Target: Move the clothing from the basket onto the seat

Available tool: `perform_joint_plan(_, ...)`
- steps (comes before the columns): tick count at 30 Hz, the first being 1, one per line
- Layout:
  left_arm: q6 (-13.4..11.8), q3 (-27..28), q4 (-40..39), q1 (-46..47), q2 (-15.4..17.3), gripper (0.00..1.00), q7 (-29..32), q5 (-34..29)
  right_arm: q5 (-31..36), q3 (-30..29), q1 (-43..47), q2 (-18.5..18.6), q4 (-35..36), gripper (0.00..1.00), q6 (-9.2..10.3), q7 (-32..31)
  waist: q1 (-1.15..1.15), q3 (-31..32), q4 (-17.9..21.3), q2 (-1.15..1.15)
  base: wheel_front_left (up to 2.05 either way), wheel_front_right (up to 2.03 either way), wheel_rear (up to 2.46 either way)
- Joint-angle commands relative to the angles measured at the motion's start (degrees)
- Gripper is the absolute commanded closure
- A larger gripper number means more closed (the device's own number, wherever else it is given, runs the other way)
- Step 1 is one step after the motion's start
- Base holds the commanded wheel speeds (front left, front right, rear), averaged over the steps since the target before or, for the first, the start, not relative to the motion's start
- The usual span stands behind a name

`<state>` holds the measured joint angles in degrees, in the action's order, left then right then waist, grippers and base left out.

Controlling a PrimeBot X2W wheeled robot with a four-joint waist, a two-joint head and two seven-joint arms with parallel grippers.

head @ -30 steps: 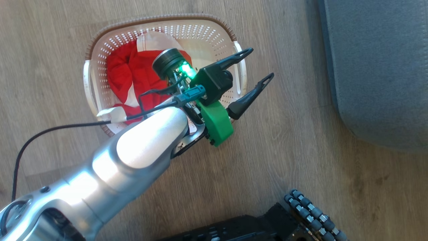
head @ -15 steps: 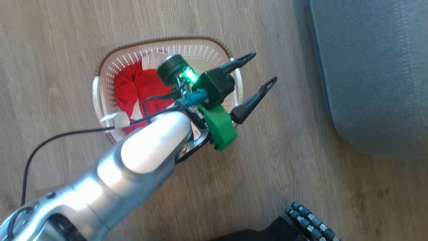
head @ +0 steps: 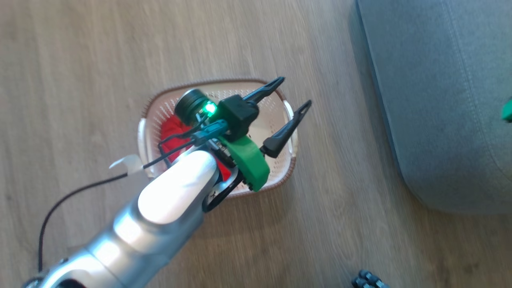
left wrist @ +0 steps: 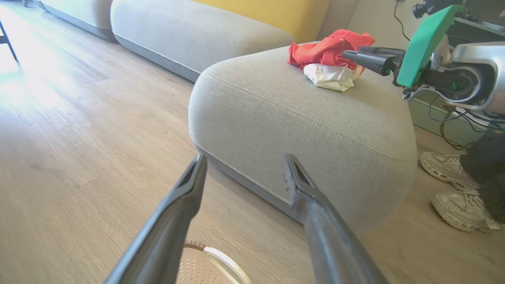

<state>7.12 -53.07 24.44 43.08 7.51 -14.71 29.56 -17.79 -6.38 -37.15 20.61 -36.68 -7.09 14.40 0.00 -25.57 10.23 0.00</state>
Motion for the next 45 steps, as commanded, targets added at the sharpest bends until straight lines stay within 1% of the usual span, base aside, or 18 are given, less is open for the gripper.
perform_joint_plan(1,0.4,2.9,-1.7,-0.4,-0.1,0.00,-0.3,-0.6,-0.5,2.1,1.8,0.5,2.9,0.00,-0.40,0.6,0.00,2.9,-1.8,0.00,0.00,0.00,0.00)
perform_joint_plan(5,0.3,8.6,-1.5,-3.9,-0.5,0.00,-0.3,-2.1,-2.6,6.5,3.7,0.4,6.9,0.00,-0.40,0.6,0.00,6.4,-4.0,0.00,0.00,0.00,0.00)
perform_joint_plan(10,0.3,15.2,-1.4,-8.8,-1.0,0.00,-0.3,-4.4,-4.2,10.1,6.4,-0.5,10.2,0.00,-0.40,0.6,0.00,10.5,-6.9,0.00,0.00,0.00,0.00)
perform_joint_plan(12,0.3,18.1,-1.6,-10.7,-1.0,0.00,-0.3,-5.5,-4.5,11.2,7.5,-1.3,11.4,0.00,-0.40,0.6,0.00,11.8,-7.9,0.00,0.00,0.00,0.00)
perform_joint_plan(13,0.3,18.1,-1.6,-10.7,-1.0,0.00,-0.3,-5.5,-4.5,11.2,7.5,-1.3,11.4,0.00,-0.40,0.6,0.00,11.8,-7.9,0.00,0.00,0.00,0.00)
perform_joint_plan(19,0.1,26.7,-2.4,-16.5,-1.0,0.00,-0.3,-8.7,-3.6,14.2,11.6,-3.7,13.8,0.00,-0.40,0.6,0.00,15.5,-10.9,0.00,0.00,0.00,0.00)
perform_joint_plan(23,-0.2,32.0,-2.9,-20.4,-0.9,0.00,-0.3,-10.6,-3.3,15.2,14.4,-5.6,14.3,0.00,-0.40,0.6,0.00,17.8,-12.1,0.00,0.00,0.00,0.00)
perform_joint_plan(30,-1.4,40.9,-4.4,-27.1,-1.3,0.00,-0.3,-13.5,-2.4,16.2,18.0,-8.0,16.6,0.00,-0.40,0.6,0.00,21.1,-12.6,0.00,0.00,0.00,0.00)
perform_joint_plan(34,-1.7,44.9,-5.6,-30.6,-2.1,0.00,-0.3,-14.9,-2.5,16.0,20.6,-9.2,18.1,0.00,-0.40,0.6,0.00,22.6,-12.6,0.00,0.00,0.00,0.00)
perform_joint_plan(45,-1.1,50.2,-8.0,-36.0,-4.0,0.00,-0.3,-17.9,-2.6,15.6,26.7,-12.0,20.7,0.00,-0.40,0.6,0.00,24.9,-11.0,0.00,0.00,0.00,0.00)
